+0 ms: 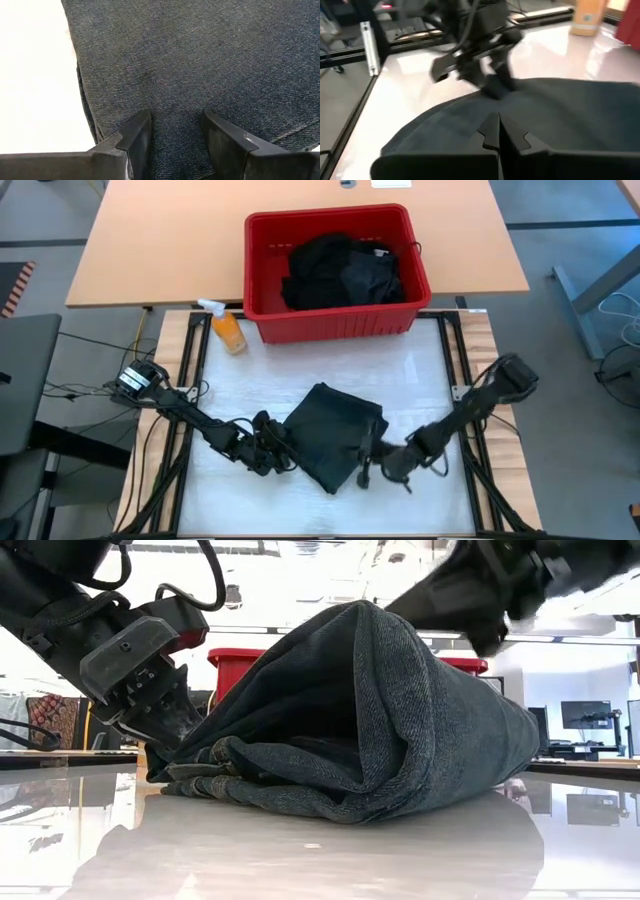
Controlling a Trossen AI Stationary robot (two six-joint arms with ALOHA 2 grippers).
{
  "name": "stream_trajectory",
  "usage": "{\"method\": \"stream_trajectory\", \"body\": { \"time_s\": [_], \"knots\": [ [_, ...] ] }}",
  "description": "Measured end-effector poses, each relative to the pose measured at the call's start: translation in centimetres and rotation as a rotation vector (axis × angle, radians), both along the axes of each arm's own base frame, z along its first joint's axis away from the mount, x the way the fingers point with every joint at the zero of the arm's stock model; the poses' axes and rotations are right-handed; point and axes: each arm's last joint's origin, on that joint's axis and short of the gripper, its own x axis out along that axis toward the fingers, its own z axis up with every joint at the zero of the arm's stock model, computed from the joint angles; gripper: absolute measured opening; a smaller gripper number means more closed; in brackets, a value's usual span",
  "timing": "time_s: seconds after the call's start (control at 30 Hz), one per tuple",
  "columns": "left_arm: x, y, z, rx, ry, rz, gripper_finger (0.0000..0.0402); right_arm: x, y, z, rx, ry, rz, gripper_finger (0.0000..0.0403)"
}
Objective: Fold Laundry from Bin
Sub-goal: Fold the dark blue pants
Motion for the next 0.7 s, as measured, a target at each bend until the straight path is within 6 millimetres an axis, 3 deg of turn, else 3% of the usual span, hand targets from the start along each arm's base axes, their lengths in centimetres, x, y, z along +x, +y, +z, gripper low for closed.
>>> {"method": "stream_trajectory", "body": {
  "time_s": [0.27, 0.37, 0.47, 0.63, 0.7],
  "knots": [
    [0.0, 0.0, 0.0, 0.014, 0.011, -0.025, 0.0164, 1.5, 2.7, -6.8, -0.093, -0.056, 0.033, 0.0017],
    [0.0, 0.0, 0.0, 0.013, 0.012, -0.028, 0.0164, 1.6, 2.7, -7.6, -0.094, -0.039, 0.042, 0.0017],
    [0.0, 0.0, 0.0, 0.013, 0.014, -0.030, 0.0164, 1.4, 2.7, -6.2, -0.100, -0.036, 0.094, 0.0017],
    [0.0, 0.0, 0.0, 0.020, 0.018, -0.040, 0.0164, 0.6, 2.4, -0.5, -0.076, -0.109, 0.122, 0.0017],
    [0.0, 0.0, 0.0, 0.022, 0.019, -0.044, 0.0164, 0.5, 2.1, 0.7, -0.059, -0.136, 0.105, 0.0017]
  ]
}}
